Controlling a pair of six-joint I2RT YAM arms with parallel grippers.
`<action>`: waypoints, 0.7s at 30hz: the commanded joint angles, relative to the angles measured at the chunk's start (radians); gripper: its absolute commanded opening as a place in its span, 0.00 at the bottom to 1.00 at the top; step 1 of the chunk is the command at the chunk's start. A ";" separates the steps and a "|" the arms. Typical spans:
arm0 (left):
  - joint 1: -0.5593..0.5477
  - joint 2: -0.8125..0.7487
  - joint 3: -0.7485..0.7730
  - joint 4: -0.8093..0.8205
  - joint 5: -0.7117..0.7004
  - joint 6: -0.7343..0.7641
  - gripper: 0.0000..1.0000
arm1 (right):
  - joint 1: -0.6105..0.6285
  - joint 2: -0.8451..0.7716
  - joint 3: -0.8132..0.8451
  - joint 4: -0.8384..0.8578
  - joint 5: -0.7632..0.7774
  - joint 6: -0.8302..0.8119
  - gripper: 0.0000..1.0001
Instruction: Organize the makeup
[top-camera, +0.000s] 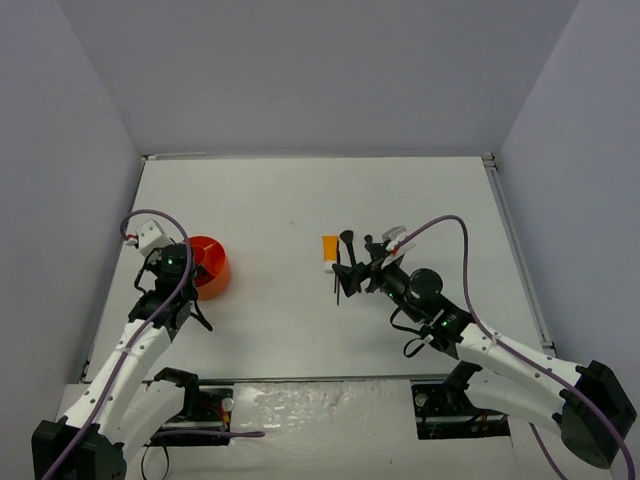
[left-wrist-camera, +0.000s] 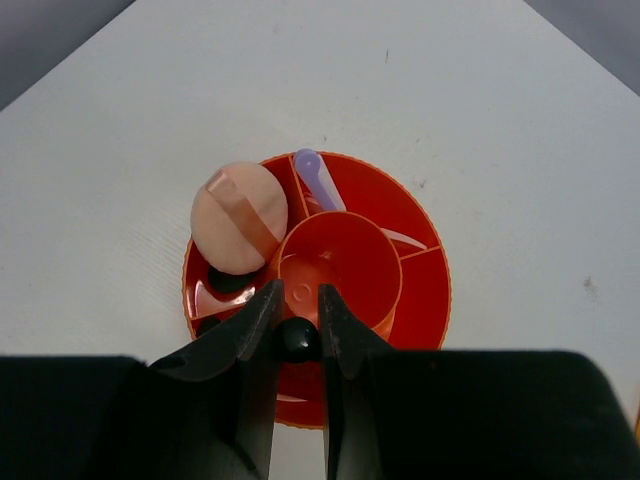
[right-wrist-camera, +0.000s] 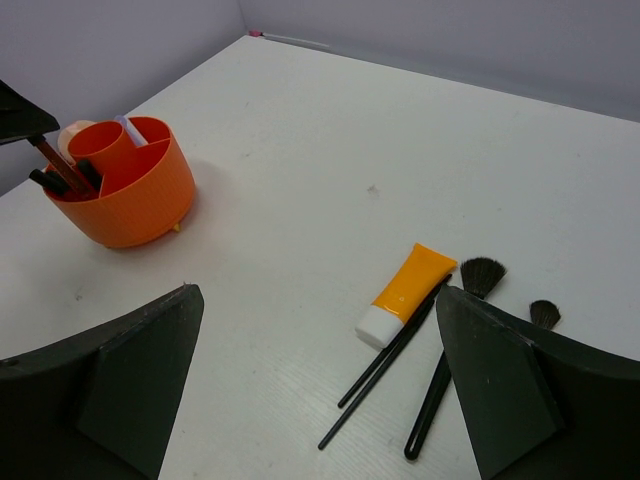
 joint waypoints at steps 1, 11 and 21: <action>0.007 0.007 0.001 0.069 0.003 -0.039 0.03 | -0.011 0.010 0.009 0.097 -0.026 0.010 1.00; 0.007 0.024 -0.033 0.085 0.014 -0.045 0.04 | -0.019 0.028 0.012 0.098 -0.035 0.015 1.00; 0.007 0.027 -0.063 0.096 0.021 -0.051 0.14 | -0.022 0.039 0.013 0.098 -0.037 0.015 1.00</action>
